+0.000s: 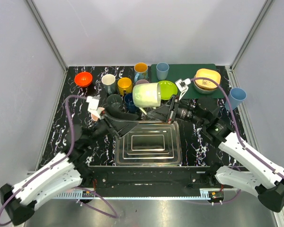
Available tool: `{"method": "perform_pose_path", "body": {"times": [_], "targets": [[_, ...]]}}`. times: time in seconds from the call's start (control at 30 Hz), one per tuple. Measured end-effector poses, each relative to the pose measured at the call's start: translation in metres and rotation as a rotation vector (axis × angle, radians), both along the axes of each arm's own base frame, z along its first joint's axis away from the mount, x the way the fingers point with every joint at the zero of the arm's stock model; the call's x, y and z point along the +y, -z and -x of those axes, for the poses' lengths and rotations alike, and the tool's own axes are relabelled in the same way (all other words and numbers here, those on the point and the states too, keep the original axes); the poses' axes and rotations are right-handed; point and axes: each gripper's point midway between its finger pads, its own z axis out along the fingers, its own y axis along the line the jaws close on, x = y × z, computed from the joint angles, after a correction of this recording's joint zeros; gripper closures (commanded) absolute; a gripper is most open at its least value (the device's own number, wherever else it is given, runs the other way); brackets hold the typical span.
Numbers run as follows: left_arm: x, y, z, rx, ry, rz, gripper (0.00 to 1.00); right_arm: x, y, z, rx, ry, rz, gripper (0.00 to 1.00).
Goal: Turn the mug right side up
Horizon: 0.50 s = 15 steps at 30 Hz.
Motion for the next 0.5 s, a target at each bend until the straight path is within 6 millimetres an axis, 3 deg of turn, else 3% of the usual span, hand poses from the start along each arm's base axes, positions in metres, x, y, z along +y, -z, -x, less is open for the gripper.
{"method": "perform_pose_path", "body": {"times": [0.07, 0.2, 0.3, 0.33, 0.37, 0.5], "targets": [[0.015, 0.0, -0.001, -0.003, -0.083, -0.017, 0.08, -0.008, 0.002, -0.014, -0.005, 0.097, 0.072, 1.0], [0.064, -0.002, -0.011, 0.003, -0.335, -0.022, 0.05, -0.032, 0.008, -0.051, -0.005, 0.328, 0.25, 1.0], [0.097, 0.004, -0.023, 0.04, -0.517, -0.044, 0.05, -0.046, 0.027, -0.088, 0.014, 0.489, 0.429, 1.0], [0.107, 0.011, -0.028, 0.062, -0.573, -0.066, 0.05, -0.049, 0.039, -0.103, 0.022, 0.538, 0.498, 1.0], [0.119, 0.026, -0.036, 0.103, -0.652, -0.118, 0.05, -0.053, 0.072, -0.125, 0.048, 0.598, 0.636, 1.0], [0.132, 0.057, -0.044, 0.168, -0.736, -0.25, 0.06, -0.065, 0.161, -0.14, 0.147, 0.608, 0.938, 1.0]]}}
